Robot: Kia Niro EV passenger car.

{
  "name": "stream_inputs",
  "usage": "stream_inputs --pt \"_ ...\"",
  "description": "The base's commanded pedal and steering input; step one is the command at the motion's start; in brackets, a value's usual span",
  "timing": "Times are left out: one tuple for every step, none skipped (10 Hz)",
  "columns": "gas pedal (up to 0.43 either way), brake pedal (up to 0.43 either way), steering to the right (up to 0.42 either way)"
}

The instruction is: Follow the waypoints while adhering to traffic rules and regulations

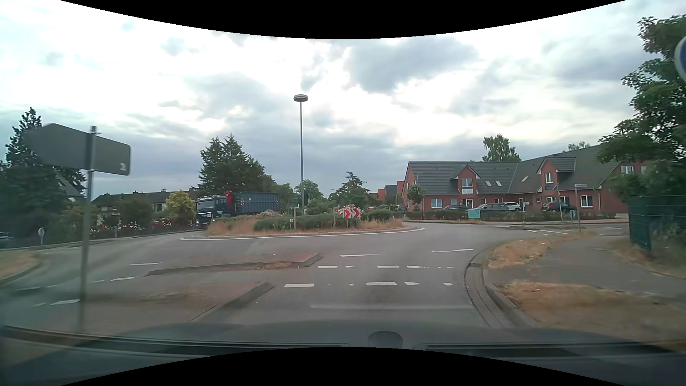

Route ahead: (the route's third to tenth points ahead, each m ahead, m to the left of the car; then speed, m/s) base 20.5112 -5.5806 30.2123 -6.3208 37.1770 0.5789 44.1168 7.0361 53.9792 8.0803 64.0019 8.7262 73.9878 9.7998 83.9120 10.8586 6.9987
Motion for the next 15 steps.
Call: stream_inputs --pt "0.189 0.000 0.067" --pt "0.118 0.000 0.089" --pt "0.059 0.000 0.105" --pt "0.047 0.000 0.110" --pt "0.000 0.000 0.111" --pt "0.000 0.000 0.114" --pt "0.000 0.000 0.118" --pt "0.000 0.000 0.123" --pt "0.000 0.000 0.129" --pt "0.000 0.000 0.136" --pt "0.000 0.000 0.138" --pt "0.000 0.000 0.138" --pt "0.000 0.000 0.138" --pt "0.000 0.000 0.138" --pt "0.000 0.000 0.138"
